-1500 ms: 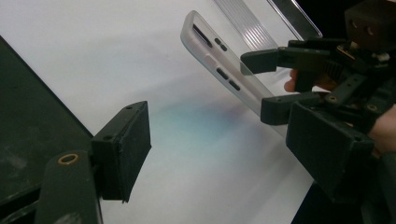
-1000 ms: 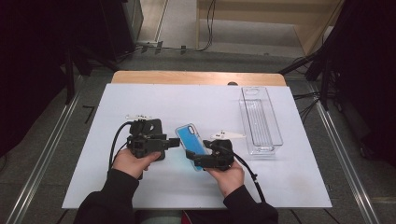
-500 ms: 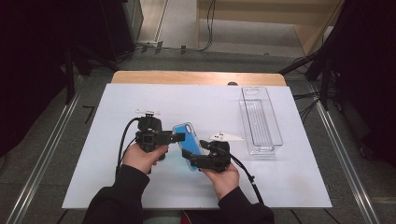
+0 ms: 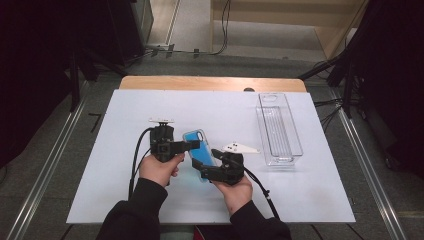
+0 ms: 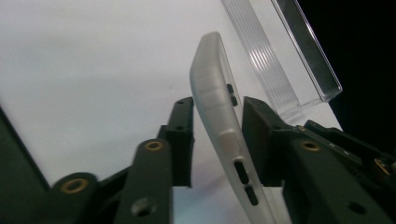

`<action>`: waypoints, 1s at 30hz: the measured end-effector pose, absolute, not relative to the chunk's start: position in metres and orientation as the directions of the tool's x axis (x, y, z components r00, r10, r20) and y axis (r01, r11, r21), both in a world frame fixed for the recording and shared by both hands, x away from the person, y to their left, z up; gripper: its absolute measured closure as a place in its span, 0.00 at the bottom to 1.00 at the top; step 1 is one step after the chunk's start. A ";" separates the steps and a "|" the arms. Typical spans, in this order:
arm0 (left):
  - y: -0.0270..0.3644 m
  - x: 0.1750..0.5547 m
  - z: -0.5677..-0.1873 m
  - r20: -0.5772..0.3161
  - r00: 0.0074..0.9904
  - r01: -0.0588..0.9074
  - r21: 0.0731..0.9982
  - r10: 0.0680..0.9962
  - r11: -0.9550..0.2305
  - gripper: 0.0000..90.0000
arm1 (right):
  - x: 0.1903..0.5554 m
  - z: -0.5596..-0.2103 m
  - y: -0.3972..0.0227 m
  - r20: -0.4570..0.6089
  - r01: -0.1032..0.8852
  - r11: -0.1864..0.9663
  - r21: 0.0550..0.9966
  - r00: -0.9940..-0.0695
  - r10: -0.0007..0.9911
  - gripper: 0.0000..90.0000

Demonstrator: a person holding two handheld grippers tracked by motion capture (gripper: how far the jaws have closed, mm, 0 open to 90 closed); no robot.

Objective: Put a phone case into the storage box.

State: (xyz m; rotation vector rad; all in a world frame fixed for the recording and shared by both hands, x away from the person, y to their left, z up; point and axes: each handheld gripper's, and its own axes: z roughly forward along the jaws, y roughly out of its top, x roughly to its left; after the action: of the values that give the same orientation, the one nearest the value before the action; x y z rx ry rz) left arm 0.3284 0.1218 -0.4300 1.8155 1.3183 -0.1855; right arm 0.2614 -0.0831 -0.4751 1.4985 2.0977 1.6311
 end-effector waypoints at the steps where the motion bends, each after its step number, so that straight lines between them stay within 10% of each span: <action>1: 0.122 0.328 -0.431 -0.566 0.431 0.832 0.550 0.703 -0.067 0.77 | 0.261 -0.475 -0.083 0.455 0.623 -0.048 0.781 -0.515 0.726 0.17; 6: 0.124 0.328 -0.430 -0.586 0.423 0.831 0.555 0.691 -0.037 0.90 | 0.261 -0.476 -0.081 0.461 0.618 -0.056 0.784 -0.519 0.720 0.16; 30: 0.128 0.322 -0.411 -0.591 0.486 0.799 0.600 0.644 -0.052 0.96 | 0.273 -0.460 -0.089 0.337 0.569 0.156 0.807 -0.662 0.669 0.00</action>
State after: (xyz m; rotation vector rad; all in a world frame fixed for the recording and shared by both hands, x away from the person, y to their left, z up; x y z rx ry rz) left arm 0.3224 0.1280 -0.4111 1.7643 1.2250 -0.1997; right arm 0.2735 -0.0886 -0.4599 1.2427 2.3113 1.5392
